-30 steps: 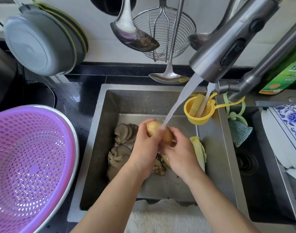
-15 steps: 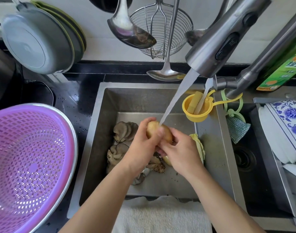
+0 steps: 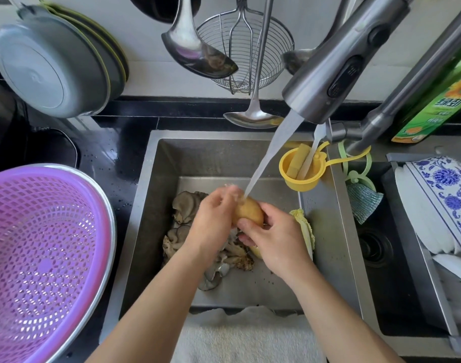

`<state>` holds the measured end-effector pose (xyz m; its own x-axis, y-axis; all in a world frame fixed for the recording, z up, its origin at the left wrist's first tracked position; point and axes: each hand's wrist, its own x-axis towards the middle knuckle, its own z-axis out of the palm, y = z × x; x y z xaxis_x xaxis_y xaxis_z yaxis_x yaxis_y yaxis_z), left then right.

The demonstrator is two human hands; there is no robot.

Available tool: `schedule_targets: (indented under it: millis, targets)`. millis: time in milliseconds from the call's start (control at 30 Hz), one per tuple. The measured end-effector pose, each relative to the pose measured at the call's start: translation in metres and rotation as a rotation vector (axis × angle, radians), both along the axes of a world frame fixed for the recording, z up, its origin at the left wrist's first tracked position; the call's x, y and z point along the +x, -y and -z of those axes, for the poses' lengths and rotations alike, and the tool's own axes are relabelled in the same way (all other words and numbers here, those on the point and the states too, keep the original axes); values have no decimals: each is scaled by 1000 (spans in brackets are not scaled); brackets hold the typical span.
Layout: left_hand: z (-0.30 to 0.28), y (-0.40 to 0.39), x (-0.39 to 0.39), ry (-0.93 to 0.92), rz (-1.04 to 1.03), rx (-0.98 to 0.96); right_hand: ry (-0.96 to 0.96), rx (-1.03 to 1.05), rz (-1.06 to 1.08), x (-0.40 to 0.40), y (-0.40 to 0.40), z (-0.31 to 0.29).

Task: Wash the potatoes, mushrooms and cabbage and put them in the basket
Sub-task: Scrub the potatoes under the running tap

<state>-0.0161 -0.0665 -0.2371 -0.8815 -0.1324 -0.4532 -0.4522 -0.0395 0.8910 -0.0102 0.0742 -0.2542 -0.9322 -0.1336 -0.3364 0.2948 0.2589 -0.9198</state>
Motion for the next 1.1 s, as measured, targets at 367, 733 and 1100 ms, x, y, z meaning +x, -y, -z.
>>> schedule_targets:
  millis: [367, 733, 1100]
  targets:
    - [0, -10, -3, -17, -277, 10, -85, 90, -48, 4, 10, 2]
    - [9, -19, 20, -29, -163, 435, 128, -29, 144, -16, 8, -8]
    - [5, -15, 14, -23, -339, 389, 133, -7, 336, -29, 32, 2]
